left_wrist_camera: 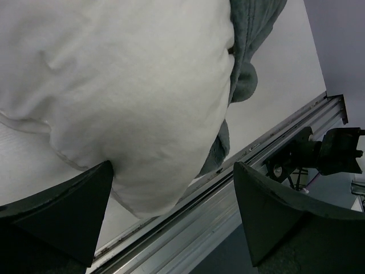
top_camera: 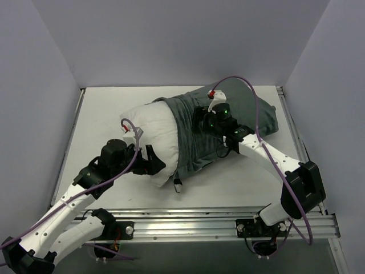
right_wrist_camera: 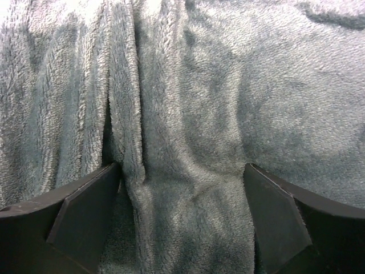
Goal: Remove the pillowcase from the pillow
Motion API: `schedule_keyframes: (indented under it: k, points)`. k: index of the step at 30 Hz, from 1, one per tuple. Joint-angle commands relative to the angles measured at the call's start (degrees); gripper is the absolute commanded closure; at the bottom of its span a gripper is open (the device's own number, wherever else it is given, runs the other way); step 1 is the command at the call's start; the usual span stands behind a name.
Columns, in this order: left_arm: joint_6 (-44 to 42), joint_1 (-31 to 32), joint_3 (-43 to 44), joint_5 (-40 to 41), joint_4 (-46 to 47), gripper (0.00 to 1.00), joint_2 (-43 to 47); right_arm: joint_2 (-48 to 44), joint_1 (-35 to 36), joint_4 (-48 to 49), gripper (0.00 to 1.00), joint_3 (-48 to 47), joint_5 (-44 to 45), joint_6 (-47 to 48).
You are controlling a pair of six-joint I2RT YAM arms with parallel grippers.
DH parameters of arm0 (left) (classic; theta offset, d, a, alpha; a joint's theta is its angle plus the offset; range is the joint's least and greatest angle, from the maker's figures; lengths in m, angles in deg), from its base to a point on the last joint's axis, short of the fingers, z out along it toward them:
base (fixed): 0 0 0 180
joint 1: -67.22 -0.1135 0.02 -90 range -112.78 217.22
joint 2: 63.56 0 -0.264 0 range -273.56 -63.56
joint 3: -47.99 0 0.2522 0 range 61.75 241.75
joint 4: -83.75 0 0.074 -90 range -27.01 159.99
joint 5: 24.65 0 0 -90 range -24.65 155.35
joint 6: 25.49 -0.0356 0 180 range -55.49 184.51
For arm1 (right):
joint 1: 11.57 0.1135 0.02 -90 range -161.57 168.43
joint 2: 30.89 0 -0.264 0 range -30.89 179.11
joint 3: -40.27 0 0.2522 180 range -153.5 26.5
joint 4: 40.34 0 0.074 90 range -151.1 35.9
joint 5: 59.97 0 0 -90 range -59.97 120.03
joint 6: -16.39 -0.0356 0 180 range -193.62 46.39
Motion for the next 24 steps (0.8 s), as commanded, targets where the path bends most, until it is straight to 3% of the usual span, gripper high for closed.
schedule_keyframes:
  k: [1, 6, 11, 13, 15, 16, 18, 19, 20, 21, 24]
  points:
    - [1.39, 0.9, -1.63, 1.31, -0.42, 0.06, 0.62, 1.29, 0.55, -0.18, 0.14, 1.04, -3.06, 0.49]
    - [2.45, 2.04, -5.59, 0.79, 8.62, 0.06, -4.2, 0.77, 0.64, -0.53, 0.11, 0.79, -3.68, 0.84]
    - [3.15, 3.79, -3.84, 0.52, 14.07, 0.06, -12.37, -2.13, 1.25, -2.46, 0.1, 1.57, -4.12, 1.45]
    - [3.15, 4.85, -2.79, 0.61, 15.48, 0.01, -13.7, -4.32, 1.52, -2.73, 0.1, 2.8, -4.12, 1.72]
    - [3.33, 5.38, -2.35, 0.79, 17.42, 0.18, -14.84, -6.86, 1.69, -3.25, 0.1, 5.16, -3.94, 1.46]
    - [3.5, 5.81, -1.91, 0.96, 18.38, 0.37, -15.02, -7.75, 1.87, -4.04, 0.1, 5.96, -3.42, 1.28]
    - [3.77, 5.99, -1.55, 1.14, 19.35, 0.6, -15.11, -10.64, 2.57, -4.83, 0.1, 8.41, -3.06, 0.67]
    - [3.86, 6.08, -1.38, 1.4, 20.23, 0.82, -15.11, -11.7, 3.01, -5.18, 0.1, 9.3, -2.45, 0.58]
    - [3.68, 6.26, -0.94, 1.49, 20.76, 0.92, -15.2, -12.67, 3.45, -5.36, 0.1, 10.27, -2.19, 0.58]
    - [3.59, 6.17, -0.76, 1.75, 21.28, 0.97, -15.38, -14.51, 4.32, -5.62, 0.1, 11.15, -2.1, 0.4]
    - [3.33, 6.35, 1.61, 2.46, 21.47, 0.98, -16.52, -17.24, 6.6, -6.77, 0.1, 13.52, -2.53, -0.3]
